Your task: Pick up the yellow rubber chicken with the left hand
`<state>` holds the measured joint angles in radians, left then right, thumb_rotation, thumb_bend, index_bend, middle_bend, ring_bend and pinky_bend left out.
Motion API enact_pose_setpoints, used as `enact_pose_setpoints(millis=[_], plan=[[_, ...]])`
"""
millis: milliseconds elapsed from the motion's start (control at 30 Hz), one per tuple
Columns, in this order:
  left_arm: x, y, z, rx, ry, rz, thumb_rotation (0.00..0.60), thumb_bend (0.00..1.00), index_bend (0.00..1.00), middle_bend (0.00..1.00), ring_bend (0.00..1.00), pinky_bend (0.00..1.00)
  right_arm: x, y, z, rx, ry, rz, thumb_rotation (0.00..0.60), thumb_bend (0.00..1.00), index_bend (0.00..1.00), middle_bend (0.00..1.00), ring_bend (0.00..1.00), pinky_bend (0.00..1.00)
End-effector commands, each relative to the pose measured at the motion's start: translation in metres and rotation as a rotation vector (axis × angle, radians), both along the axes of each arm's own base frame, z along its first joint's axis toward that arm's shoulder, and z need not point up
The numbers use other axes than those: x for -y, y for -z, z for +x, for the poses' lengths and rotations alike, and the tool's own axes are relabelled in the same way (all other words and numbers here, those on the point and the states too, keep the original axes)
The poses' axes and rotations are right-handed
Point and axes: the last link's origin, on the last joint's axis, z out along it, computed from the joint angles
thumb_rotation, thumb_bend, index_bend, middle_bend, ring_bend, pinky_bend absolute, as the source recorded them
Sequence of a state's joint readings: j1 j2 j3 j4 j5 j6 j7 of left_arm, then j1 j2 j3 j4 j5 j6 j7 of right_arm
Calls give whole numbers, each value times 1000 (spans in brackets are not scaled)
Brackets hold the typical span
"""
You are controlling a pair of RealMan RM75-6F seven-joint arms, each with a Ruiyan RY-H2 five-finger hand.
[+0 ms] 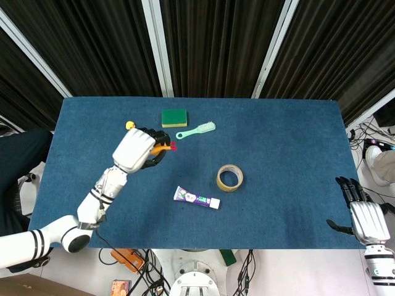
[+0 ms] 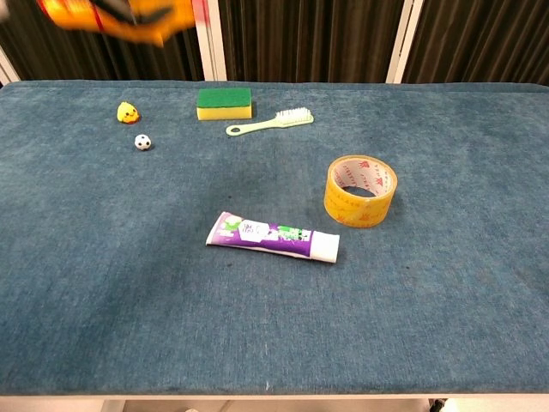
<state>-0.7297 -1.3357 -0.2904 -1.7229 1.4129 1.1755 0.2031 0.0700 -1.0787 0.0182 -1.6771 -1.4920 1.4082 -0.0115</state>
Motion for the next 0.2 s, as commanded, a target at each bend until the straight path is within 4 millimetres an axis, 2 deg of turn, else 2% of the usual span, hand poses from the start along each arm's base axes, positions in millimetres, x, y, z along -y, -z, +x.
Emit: enact_pose_setpoints(millis=[33, 200], plan=[[12, -41, 6, 71, 28, 83, 600, 506, 644, 641, 599, 665, 0, 0, 0, 0, 0, 1, 600, 213, 53, 125, 103, 280], [19, -58, -1, 77, 22, 110, 600, 505, 645, 641, 599, 665, 0, 0, 0, 1, 1, 3, 600, 213, 53, 125, 103, 286]])
